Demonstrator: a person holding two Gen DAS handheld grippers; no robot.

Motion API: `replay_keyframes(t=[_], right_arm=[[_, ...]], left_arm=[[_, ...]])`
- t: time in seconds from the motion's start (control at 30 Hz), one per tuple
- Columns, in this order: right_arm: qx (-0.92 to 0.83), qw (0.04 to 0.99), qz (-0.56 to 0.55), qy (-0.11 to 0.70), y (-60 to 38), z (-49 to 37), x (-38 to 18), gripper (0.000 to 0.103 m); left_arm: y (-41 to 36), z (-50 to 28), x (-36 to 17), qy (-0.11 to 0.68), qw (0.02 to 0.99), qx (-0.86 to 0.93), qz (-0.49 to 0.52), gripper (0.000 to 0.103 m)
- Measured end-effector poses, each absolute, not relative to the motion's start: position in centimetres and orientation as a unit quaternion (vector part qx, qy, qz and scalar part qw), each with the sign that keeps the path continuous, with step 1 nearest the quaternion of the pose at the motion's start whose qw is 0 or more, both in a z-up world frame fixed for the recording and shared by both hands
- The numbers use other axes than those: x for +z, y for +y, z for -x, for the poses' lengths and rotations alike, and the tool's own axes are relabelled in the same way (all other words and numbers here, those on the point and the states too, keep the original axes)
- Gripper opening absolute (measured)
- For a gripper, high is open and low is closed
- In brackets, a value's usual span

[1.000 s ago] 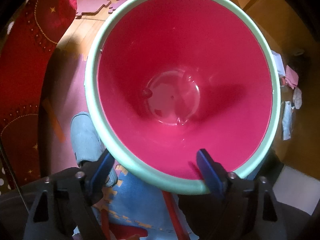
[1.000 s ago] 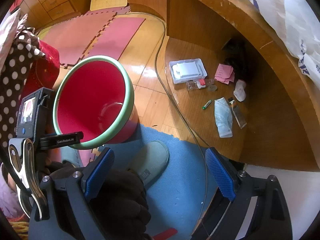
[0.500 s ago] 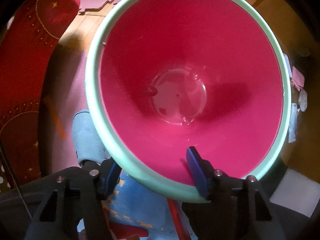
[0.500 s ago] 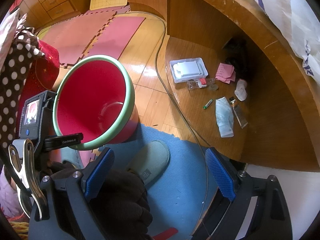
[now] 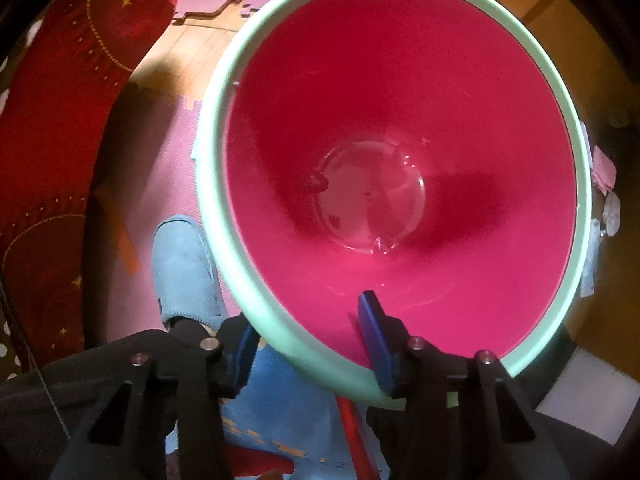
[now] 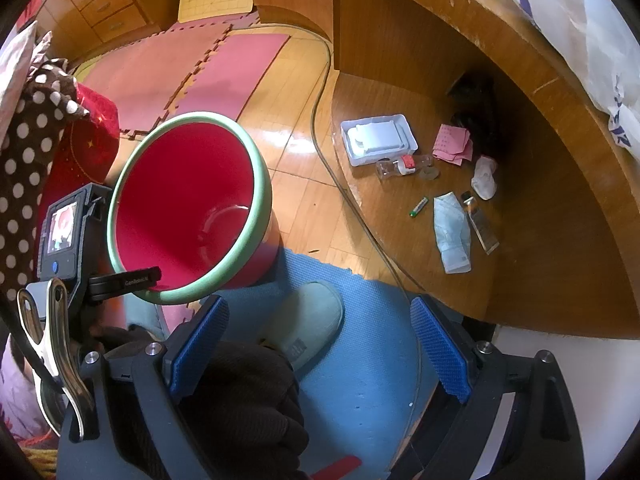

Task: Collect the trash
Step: 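Lower the left tool onto the green bucket rim and grip it, then move the right tool toward the trash on the wooden shelf while the left tool holds the bucket rim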

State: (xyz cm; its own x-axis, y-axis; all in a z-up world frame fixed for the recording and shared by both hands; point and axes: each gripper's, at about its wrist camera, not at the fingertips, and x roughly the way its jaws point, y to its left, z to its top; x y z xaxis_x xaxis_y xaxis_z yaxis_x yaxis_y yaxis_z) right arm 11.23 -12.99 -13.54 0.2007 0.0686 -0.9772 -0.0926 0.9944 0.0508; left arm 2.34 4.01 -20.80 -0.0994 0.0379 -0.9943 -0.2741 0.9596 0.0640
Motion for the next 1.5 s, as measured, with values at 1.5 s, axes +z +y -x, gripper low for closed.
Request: replay_keyframes(t=[1.5], right_arm=[[0.045, 0.777, -0.019, 0.628, -12.9, -13.2, -15.3, 0.094]], left_arm=[[4.7, -2.6, -20.6, 0.727, 0.670, 0.129, 0.082, 0.034]])
